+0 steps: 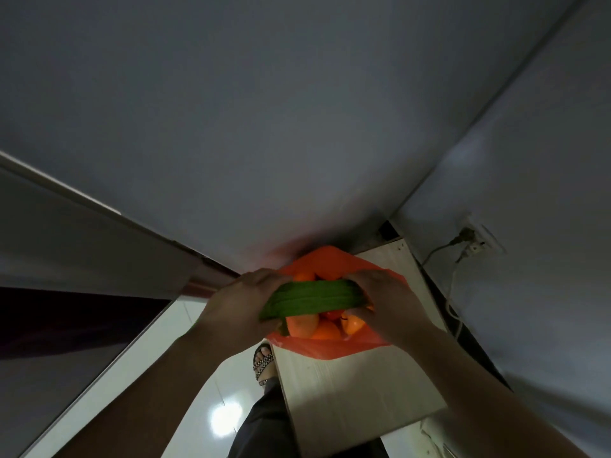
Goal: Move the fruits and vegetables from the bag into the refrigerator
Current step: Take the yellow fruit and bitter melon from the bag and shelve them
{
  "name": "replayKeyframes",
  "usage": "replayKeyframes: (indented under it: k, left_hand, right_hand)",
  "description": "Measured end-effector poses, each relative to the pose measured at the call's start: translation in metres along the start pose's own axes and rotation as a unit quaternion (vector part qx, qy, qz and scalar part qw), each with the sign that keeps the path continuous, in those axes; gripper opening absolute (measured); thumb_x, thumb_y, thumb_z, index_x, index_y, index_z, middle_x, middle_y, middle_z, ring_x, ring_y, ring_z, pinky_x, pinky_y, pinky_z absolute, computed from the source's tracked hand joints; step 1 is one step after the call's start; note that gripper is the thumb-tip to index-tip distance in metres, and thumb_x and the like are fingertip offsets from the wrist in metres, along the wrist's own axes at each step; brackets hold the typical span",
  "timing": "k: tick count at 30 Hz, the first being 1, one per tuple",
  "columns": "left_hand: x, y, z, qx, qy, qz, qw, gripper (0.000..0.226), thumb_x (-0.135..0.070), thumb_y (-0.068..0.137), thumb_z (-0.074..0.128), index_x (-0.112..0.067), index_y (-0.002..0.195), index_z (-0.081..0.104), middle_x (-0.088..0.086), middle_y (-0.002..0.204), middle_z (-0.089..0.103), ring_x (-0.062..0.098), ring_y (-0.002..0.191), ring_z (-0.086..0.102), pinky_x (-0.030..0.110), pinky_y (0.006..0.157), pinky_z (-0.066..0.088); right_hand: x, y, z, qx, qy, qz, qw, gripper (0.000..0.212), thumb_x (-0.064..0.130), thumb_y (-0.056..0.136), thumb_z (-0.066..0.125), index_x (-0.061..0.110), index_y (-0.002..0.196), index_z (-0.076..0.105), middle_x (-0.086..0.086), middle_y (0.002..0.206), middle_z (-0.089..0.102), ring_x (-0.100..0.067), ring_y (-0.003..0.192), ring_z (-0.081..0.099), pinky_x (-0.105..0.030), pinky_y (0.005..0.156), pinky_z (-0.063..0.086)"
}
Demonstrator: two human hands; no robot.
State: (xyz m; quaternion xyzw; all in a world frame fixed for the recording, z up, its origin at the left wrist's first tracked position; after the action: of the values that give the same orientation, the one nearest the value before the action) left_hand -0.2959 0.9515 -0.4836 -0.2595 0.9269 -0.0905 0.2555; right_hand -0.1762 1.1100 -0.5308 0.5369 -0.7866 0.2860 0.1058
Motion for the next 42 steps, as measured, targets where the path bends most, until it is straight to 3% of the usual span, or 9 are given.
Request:
replayKeyframes:
  k: [7, 10, 17, 21, 27, 30, 33, 37, 42]
  left_hand:
    - [-0.011, 0.000, -0.002, -0.038, -0.049, 0.001, 0.998, 0.051, -0.035, 0.070, 0.072, -0.035, 0.119, 0.056, -0.012, 0.114, 0.061, 0.011, 0.100, 0.058, 0.022, 0.074, 0.045]
    - [-0.015, 0.002, 0.001, -0.050, -0.037, 0.012, 0.998, 0.048, -0.031, 0.069, 0.074, -0.033, 0.115, 0.059, -0.010, 0.113, 0.063, 0.013, 0.100, 0.057, 0.021, 0.074, 0.043]
    - [-0.012, -0.002, 0.002, -0.049, -0.080, 0.010, 0.996, 0.047, -0.031, 0.070, 0.075, -0.039, 0.112, 0.055, -0.015, 0.111, 0.060, 0.007, 0.098, 0.054, 0.013, 0.076, 0.040]
    - [-0.005, -0.007, -0.001, -0.068, -0.116, 0.000, 0.991, 0.050, -0.028, 0.071, 0.076, -0.041, 0.114, 0.053, -0.023, 0.109, 0.046, -0.002, 0.096, 0.049, 0.010, 0.077, 0.046]
    - [0.010, -0.015, -0.008, -0.087, -0.165, -0.031, 0.982, 0.048, -0.017, 0.070, 0.075, -0.039, 0.110, 0.058, -0.022, 0.105, 0.057, -0.003, 0.091, 0.058, 0.018, 0.077, 0.052]
    - [0.014, -0.014, -0.011, -0.092, -0.228, -0.071, 0.967, 0.030, -0.017, 0.073, 0.076, -0.039, 0.091, 0.063, -0.017, 0.091, 0.066, 0.002, 0.078, 0.065, 0.025, 0.071, 0.056]
    - [0.015, -0.015, -0.014, -0.115, -0.259, -0.112, 0.952, 0.026, -0.018, 0.075, 0.075, -0.040, 0.072, 0.063, -0.017, 0.078, 0.069, 0.001, 0.072, 0.066, 0.020, 0.070, 0.054]
    - [0.013, -0.015, -0.009, -0.120, -0.300, -0.138, 0.936, 0.020, -0.017, 0.077, 0.073, -0.033, 0.069, 0.064, -0.013, 0.074, 0.070, 0.000, 0.074, 0.065, 0.012, 0.070, 0.050]
    - [0.016, -0.014, 0.000, -0.128, -0.326, -0.166, 0.922, 0.013, -0.019, 0.082, 0.068, -0.027, 0.074, 0.062, -0.010, 0.078, 0.070, 0.001, 0.079, 0.065, 0.018, 0.076, 0.051]
  right_hand:
    - [-0.010, -0.008, -0.008, -0.019, -0.017, 0.033, 0.999, 0.057, 0.043, 0.077, 0.069, 0.028, 0.128, 0.049, 0.007, 0.130, 0.054, -0.017, 0.122, 0.047, -0.036, 0.104, 0.033]
    - [0.020, -0.003, -0.008, -0.045, -0.032, -0.011, 0.998, 0.065, 0.046, 0.074, 0.070, 0.026, 0.132, 0.048, 0.003, 0.131, 0.056, -0.020, 0.124, 0.048, -0.044, 0.108, 0.026]
    - [0.060, 0.005, 0.010, -0.006, 0.051, -0.062, 0.997, 0.054, 0.040, 0.085, 0.062, 0.022, 0.133, 0.046, 0.002, 0.130, 0.055, -0.014, 0.117, 0.052, -0.017, 0.094, 0.028]
    - [0.051, 0.005, 0.008, -0.011, 0.050, -0.055, 0.997, 0.051, 0.037, 0.088, 0.058, 0.025, 0.135, 0.043, 0.004, 0.135, 0.049, -0.013, 0.122, 0.046, -0.019, 0.097, 0.029]
    - [0.020, -0.001, -0.003, -0.023, 0.057, -0.016, 0.998, 0.054, 0.034, 0.085, 0.063, 0.026, 0.134, 0.043, 0.005, 0.137, 0.046, -0.014, 0.123, 0.045, -0.029, 0.102, 0.039]
    - [0.006, -0.005, -0.007, -0.029, 0.069, -0.001, 0.997, 0.055, 0.034, 0.083, 0.065, 0.022, 0.133, 0.045, 0.003, 0.134, 0.049, -0.015, 0.119, 0.049, -0.029, 0.098, 0.042]
    - [-0.004, -0.008, -0.009, -0.043, 0.078, 0.009, 0.996, 0.054, 0.032, 0.081, 0.069, 0.018, 0.130, 0.049, -0.002, 0.129, 0.053, -0.019, 0.114, 0.053, -0.029, 0.094, 0.042]
    - [-0.014, -0.011, -0.010, -0.054, 0.110, 0.026, 0.992, 0.053, 0.029, 0.081, 0.070, 0.016, 0.128, 0.049, -0.001, 0.124, 0.056, -0.016, 0.109, 0.053, -0.025, 0.091, 0.039]
    - [-0.028, -0.016, -0.029, -0.107, 0.171, 0.040, 0.979, 0.053, 0.021, 0.077, 0.075, 0.016, 0.124, 0.052, 0.004, 0.112, 0.055, -0.012, 0.101, 0.052, -0.022, 0.084, 0.036]
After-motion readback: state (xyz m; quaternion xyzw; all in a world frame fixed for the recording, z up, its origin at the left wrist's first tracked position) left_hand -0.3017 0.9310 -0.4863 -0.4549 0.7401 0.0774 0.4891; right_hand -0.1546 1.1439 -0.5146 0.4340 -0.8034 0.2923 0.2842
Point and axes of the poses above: each hand's wrist, its own y-axis towards the middle knuckle, its own z-axis out of the palm, x = y × z, the point moved 8 cm from there along y, towards the middle knuckle
